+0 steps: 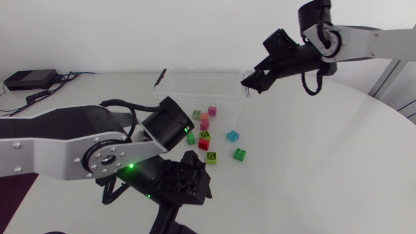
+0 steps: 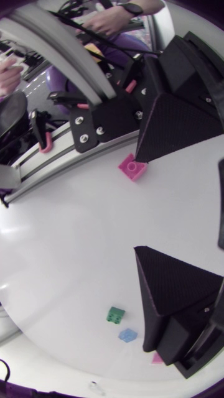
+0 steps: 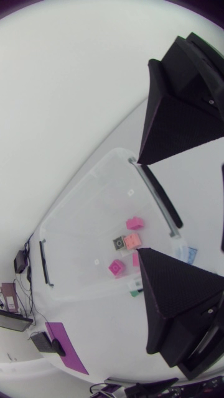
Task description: Pick up the duplo bricks and place them in the container
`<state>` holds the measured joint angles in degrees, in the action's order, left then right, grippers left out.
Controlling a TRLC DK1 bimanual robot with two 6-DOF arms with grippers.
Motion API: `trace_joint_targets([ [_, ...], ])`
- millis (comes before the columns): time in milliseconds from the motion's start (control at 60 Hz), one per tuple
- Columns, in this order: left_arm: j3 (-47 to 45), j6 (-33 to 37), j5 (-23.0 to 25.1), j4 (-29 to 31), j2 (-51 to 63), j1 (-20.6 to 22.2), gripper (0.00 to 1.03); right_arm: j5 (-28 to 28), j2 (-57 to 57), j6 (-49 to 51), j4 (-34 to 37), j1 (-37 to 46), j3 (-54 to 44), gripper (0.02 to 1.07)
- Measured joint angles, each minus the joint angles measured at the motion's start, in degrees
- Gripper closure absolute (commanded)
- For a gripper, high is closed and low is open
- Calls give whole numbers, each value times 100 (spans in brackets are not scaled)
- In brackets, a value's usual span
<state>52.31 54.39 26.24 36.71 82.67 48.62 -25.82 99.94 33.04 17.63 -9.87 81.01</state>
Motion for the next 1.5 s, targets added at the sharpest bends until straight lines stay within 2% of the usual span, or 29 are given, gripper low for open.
trace_joint_targets([
  [167,7,695,-400,380,374,389,10,-400,-916,129,-72,393,-1137,7],
  [450,570,1279,-881,977,1261,866,12,-765,-1478,350,-157,863,-2317,7],
  [783,1040,1390,-1165,1244,1928,1397,15,-1069,-1486,520,-238,1266,-2778,7],
  [1083,1215,1427,-1329,1268,2133,1692,18,-1255,-1639,623,-273,1416,-2981,7],
  [1317,1305,1429,-1331,1281,2387,1770,40,-1340,-1746,632,-420,1399,-3663,7],
  [1367,1335,1427,-1331,1316,2426,1790,49,-1338,-1749,645,-422,1362,-3794,7],
  [1417,1379,1427,-1331,1335,2472,1808,68,-1338,-1749,645,-444,1290,-3910,7],
  [1500,1460,1425,-1331,1357,2592,1838,88,-1333,-1751,643,-549,1110,-4083,7],
])
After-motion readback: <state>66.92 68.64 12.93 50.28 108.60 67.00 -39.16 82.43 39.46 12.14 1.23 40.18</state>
